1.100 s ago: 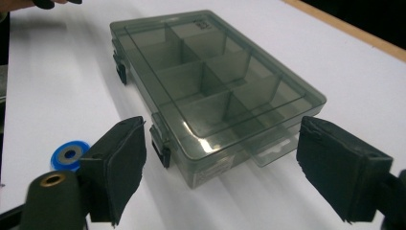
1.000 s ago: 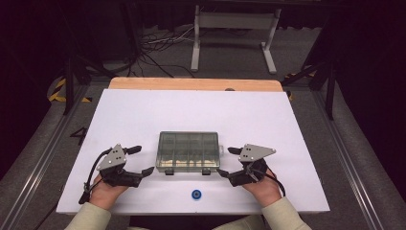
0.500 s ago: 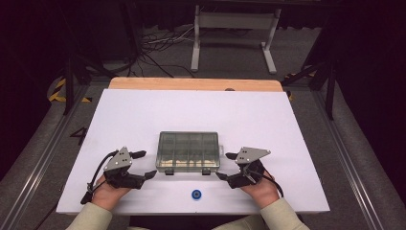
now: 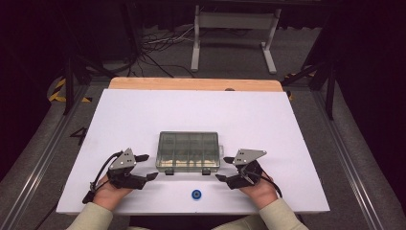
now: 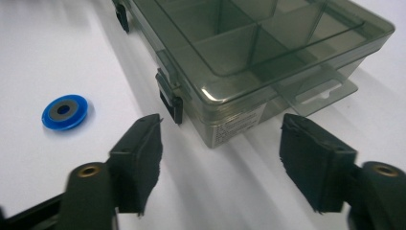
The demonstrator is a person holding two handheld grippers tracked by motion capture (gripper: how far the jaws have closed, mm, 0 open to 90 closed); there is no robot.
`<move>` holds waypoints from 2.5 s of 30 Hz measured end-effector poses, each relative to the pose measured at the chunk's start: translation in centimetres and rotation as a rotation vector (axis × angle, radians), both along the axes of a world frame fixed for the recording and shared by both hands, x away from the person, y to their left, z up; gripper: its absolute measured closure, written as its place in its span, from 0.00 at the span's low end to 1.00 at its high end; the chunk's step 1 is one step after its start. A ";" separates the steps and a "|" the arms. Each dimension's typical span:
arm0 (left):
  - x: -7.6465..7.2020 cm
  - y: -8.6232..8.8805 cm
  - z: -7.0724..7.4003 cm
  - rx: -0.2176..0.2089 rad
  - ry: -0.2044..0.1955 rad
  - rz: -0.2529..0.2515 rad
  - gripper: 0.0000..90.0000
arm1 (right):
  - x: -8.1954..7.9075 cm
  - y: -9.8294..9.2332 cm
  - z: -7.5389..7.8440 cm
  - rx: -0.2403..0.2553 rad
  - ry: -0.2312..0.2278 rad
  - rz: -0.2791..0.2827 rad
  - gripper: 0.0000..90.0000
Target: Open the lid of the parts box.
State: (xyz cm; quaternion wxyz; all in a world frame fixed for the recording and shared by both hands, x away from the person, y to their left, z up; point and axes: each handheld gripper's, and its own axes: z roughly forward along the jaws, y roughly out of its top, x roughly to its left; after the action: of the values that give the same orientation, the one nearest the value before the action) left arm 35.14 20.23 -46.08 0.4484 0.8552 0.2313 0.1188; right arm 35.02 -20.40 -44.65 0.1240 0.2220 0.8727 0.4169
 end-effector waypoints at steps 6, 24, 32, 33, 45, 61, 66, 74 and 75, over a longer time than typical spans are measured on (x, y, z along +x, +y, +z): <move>-0.1 -0.1 0.0 -0.007 0.004 -0.010 0.43 | -0.2 -0.1 0.2 0.001 -0.015 0.002 0.57; -0.2 -0.5 0.0 0.029 0.015 -0.039 0.77 | -0.2 -0.1 0.0 -0.013 0.003 0.022 0.83; -0.3 -0.6 0.0 0.033 0.020 -0.054 0.83 | -0.1 -0.2 0.0 -0.003 0.007 0.021 0.85; -0.3 -0.6 0.0 0.033 0.019 -0.054 0.83 | -0.1 -0.2 0.0 -0.001 0.007 0.020 0.85; -0.4 -0.5 0.1 0.031 0.007 -0.053 0.87 | -0.2 -0.2 0.1 -0.003 0.005 0.024 0.87; -0.7 0.0 1.1 -0.070 -0.050 -0.055 0.88 | -0.3 -0.3 0.8 0.020 -0.019 0.006 0.80; -0.7 -0.1 1.1 -0.087 -0.057 -0.050 0.85 | -0.4 0.0 1.0 0.011 -0.045 -0.006 0.73; -0.5 -0.2 1.2 -0.128 -0.054 -0.051 0.81 | 0.0 0.0 1.7 0.020 -0.080 -0.073 0.62; -0.5 -0.3 1.2 -0.131 -0.054 -0.051 0.81 | 0.1 0.0 1.7 0.021 -0.081 -0.081 0.61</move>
State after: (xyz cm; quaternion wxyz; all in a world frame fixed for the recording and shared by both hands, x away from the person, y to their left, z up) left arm 34.60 19.96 -44.83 0.5122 0.8262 0.2046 0.1150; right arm 35.16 -20.44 -42.91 0.1736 0.2414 0.8527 0.4295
